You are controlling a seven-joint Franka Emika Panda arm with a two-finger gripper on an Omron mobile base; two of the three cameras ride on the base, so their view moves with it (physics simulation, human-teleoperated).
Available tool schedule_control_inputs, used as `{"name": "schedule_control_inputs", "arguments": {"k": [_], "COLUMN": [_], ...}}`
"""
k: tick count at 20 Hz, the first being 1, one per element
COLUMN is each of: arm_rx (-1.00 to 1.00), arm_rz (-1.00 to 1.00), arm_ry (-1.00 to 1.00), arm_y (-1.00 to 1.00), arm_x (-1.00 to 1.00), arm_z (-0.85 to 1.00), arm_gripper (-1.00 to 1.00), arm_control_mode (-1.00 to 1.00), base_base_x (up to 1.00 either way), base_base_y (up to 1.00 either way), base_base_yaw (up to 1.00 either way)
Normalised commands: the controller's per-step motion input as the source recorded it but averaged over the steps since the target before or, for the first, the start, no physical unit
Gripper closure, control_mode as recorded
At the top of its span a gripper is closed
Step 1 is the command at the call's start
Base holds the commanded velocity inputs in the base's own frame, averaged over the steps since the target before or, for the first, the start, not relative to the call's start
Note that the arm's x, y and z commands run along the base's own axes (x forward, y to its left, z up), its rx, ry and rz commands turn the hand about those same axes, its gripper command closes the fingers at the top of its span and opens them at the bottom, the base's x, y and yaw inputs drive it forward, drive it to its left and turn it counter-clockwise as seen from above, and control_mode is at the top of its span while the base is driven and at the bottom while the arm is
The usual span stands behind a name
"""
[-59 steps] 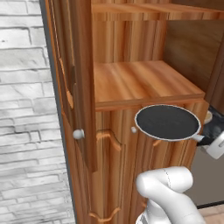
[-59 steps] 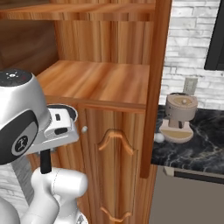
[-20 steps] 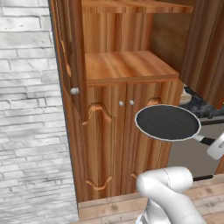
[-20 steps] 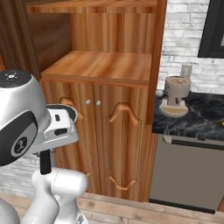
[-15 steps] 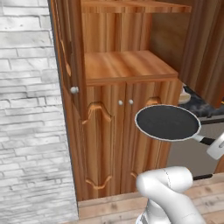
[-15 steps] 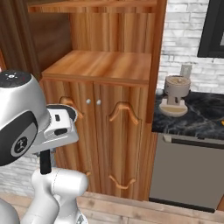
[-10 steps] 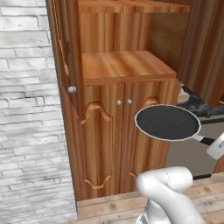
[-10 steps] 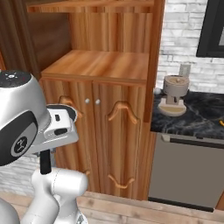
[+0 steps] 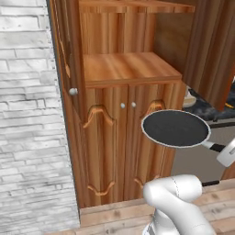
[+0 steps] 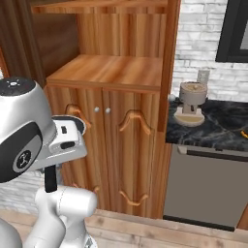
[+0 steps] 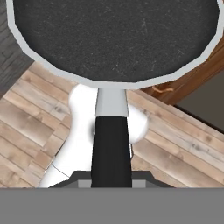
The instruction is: Retrieve the pan from the cabinet, then place the raw meat into the pan to avoid contamination.
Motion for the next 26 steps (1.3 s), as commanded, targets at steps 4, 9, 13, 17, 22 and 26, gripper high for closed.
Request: {"name": "schedule_control_inputs", "arguments": {"k": [4, 9, 13, 17, 22, 26], "arm_rx": [0.0, 0.0, 0.0, 0.0, 0.0, 0.0], "arm_rz": [0.0, 0.0, 0.0, 0.0, 0.0, 0.0], "arm_ry": [0.0, 0.0, 0.0, 0.0, 0.0, 0.0], "arm_y": [0.0, 0.0, 0.0, 0.0, 0.0, 0.0], "arm_x": [0.0, 0.0, 0.0, 0.0, 0.0, 0.0], "arm_z": [0.0, 0.0, 0.0, 0.0, 0.0, 0.0], "arm_gripper": [1.0, 1.0, 1.0, 1.0, 1.0, 1.0], "arm_control_mode": [1.0, 1.0, 1.0, 1.0, 1.0, 1.0], "base_base_x": [-0.54, -0.53, -0.28, -0.12, -0.08, -0.18], "base_base_y": [-0.15, -0.15, -0.18, -0.36, -0.59, -0.54], "base_base_yaw": [0.0, 0.0, 0.0, 0.0, 0.0, 0.0]}}
